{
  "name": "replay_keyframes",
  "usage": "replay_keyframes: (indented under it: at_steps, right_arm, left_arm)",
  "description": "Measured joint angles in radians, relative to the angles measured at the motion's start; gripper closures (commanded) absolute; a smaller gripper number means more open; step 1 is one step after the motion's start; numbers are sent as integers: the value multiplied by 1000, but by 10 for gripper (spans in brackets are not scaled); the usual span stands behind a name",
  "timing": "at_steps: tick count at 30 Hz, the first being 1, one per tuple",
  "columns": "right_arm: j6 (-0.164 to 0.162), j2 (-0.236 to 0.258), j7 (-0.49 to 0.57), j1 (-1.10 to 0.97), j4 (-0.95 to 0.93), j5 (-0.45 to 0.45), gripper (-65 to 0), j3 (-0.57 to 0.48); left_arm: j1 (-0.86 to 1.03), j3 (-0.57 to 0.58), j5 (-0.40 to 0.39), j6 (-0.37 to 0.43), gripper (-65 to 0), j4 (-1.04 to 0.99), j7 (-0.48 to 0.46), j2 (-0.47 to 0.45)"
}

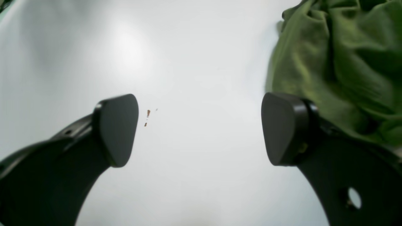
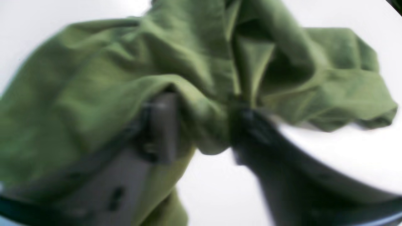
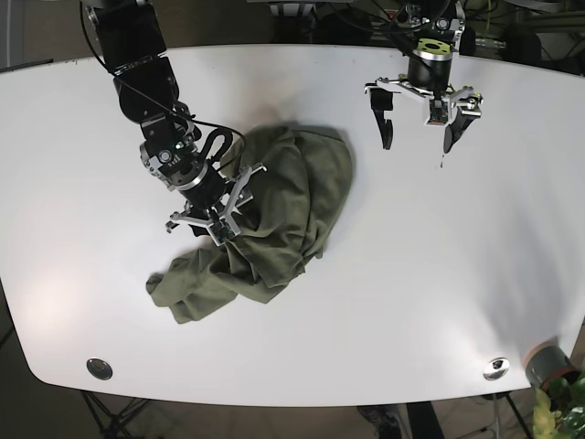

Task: Fold the T-shirt properly
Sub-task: 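Lift the grasped shirt edge with the right gripper, shaking it loose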

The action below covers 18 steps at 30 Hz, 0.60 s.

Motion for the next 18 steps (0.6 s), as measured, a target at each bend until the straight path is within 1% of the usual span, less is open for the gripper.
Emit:
replay_keyframes:
  at_steps: [2, 3, 10, 13, 14, 15, 17, 18]
  right_arm:
    - [6, 0, 0, -21, 28, 2, -447, 0]
    - [6, 0, 1, -32, 42, 2, -452, 0]
    - [6, 8, -2, -134, 122, 1, -453, 8]
    - [6, 2, -2, -192, 156, 5, -453, 53]
    - [10, 1, -3, -210, 165, 10, -453, 70]
    - [25, 0, -5, -223, 170, 26, -453, 88]
    - [60, 0, -8, -247, 179, 100, -453, 121]
    - [70, -1, -15, -257, 182, 146, -453, 142]
  left_arm:
    - [4, 0, 0, 0, -587, 0, 3, 0]
    - [5, 0, 0, 0, -587, 0, 3, 0]
    - [4, 0, 0, 0, -587, -2, 3, 0]
    - [2, 0, 2, 0, -587, -10, 4, 0]
    - [0, 0, 2, 0, -587, -13, 4, 0]
    - [1, 0, 3, 0, -587, -14, 4, 0]
    - [0, 0, 3, -1, -587, -19, 3, 0]
    - [0, 0, 3, 0, -587, -22, 3, 0]
